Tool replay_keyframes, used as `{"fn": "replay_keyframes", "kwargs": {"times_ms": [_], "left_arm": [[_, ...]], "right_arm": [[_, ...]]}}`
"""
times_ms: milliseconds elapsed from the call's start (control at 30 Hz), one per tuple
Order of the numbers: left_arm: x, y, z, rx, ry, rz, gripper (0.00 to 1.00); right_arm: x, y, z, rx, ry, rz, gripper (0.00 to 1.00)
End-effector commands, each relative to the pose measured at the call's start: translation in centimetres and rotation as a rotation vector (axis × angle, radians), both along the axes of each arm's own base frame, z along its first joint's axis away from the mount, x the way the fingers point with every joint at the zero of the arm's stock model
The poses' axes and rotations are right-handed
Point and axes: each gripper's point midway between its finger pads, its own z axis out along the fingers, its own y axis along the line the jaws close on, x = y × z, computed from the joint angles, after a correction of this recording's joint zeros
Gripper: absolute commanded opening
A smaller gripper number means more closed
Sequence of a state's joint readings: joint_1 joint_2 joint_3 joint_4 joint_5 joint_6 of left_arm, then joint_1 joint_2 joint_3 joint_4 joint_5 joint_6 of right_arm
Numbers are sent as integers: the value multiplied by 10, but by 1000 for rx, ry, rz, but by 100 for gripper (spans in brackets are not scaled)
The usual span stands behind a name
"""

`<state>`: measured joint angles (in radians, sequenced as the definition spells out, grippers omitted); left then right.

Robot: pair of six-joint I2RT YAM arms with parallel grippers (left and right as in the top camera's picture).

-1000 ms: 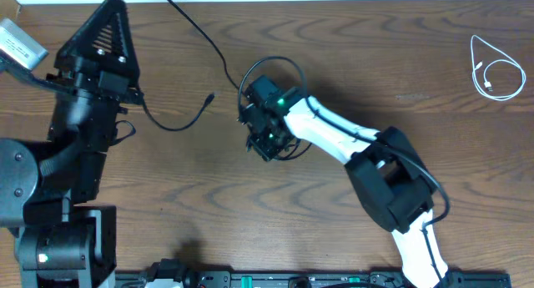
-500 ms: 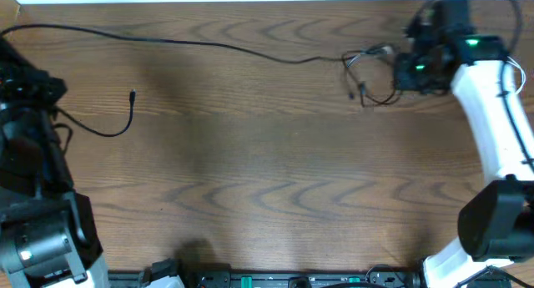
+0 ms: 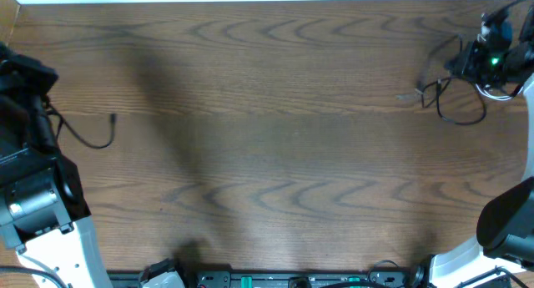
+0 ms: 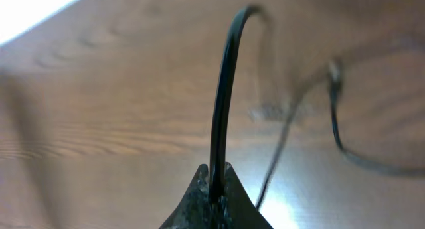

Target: Untangle cables

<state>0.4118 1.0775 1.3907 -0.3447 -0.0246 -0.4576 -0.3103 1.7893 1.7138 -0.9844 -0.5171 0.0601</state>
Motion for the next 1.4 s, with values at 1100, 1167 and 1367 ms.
{"fn": "replay_keyframes", "kwargs": {"times_ms": [1100,1167,1367], "left_arm": [[35,-308,-118,-90,444,-994,7],[34,-309,-118,-90,445,-997,7],[33,-311,-118,-89,446,-1003,7]], "right_arm": [[-51,-300,106,-158,-169,-752,1],[-41,-293,104,-140,-180,-721,1],[-50,-302,101,-194,-144,-773,1]]}}
